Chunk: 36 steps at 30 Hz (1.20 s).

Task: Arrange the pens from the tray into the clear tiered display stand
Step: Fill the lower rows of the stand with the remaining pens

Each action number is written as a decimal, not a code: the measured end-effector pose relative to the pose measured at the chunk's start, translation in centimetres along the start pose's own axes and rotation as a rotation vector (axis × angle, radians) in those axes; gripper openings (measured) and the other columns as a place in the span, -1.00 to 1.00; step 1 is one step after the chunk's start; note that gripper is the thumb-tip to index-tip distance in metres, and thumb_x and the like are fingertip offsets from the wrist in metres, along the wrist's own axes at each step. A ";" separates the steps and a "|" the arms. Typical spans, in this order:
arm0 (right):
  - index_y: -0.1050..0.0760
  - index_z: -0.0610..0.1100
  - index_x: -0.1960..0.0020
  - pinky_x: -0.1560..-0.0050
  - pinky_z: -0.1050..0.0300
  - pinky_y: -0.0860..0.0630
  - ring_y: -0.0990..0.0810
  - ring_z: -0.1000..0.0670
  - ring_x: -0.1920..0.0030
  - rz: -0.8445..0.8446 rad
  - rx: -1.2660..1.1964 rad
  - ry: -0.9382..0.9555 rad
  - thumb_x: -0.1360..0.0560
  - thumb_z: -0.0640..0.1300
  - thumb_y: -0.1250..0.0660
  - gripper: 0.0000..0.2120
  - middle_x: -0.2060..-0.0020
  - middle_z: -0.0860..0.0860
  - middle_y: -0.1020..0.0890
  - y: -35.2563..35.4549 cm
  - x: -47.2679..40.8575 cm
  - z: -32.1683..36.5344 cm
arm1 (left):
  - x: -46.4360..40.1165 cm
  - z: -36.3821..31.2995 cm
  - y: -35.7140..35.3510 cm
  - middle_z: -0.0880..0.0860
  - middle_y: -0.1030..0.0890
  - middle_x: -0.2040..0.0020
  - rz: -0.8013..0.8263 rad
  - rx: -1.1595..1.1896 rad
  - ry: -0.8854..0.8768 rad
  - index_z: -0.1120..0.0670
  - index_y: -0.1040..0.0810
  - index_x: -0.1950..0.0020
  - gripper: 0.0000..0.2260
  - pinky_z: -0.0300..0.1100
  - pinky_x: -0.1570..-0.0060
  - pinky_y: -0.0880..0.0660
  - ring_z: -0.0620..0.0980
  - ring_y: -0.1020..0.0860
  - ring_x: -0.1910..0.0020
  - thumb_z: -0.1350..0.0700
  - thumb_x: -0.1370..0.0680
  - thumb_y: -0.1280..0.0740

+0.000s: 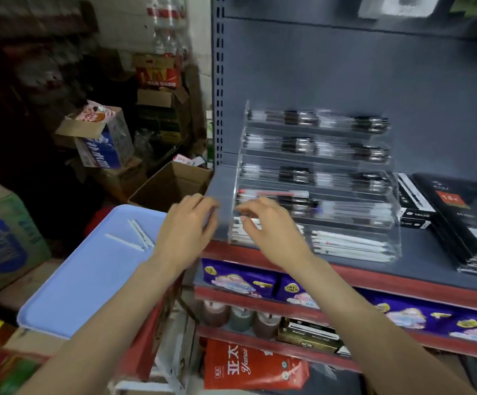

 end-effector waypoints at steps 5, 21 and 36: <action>-0.47 -0.12 -0.26 -0.14 0.01 -0.45 -0.46 -0.05 -0.18 0.123 -0.008 0.069 -0.59 -0.14 -0.15 -0.72 -0.12 -0.05 -0.51 -8.9 -5.1 8.0 | 4.3 14.9 0.7 0.07 -0.60 0.04 0.072 0.023 0.309 0.11 -0.57 -0.07 -0.78 -0.01 0.12 -0.50 0.13 -0.56 0.03 0.08 -0.54 -0.18; -0.10 -0.09 -0.52 -0.47 -0.03 -0.13 -0.06 -0.11 -0.51 0.651 0.081 -0.305 -0.63 -0.08 -0.11 -0.51 -0.53 -0.06 -0.07 -35.8 -11.8 5.3 | 11.9 36.5 -12.2 0.06 -0.10 -0.54 0.842 -0.167 0.192 0.11 -0.17 -0.51 -0.59 -0.08 -0.46 -0.02 0.03 -0.08 -0.52 0.19 -0.64 -0.02; -0.44 -0.21 -0.12 0.02 -0.06 -0.44 -0.39 -0.15 -0.17 0.461 0.249 -0.455 -0.58 -0.04 -0.22 -0.74 -0.11 -0.15 -0.42 -36.3 -14.7 3.4 | 10.4 38.6 -13.0 0.09 -0.38 -0.18 0.716 -0.305 0.157 0.08 -0.32 -0.25 -0.72 -0.05 -0.08 -0.30 0.12 -0.36 -0.22 0.24 -0.55 -0.22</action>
Point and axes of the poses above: each hand's wrist, its own x-axis away from the middle knuckle, its own y-axis out of the back of the hand, z = x × y, the point moved 10 cm from there along -x, towards the middle knuckle
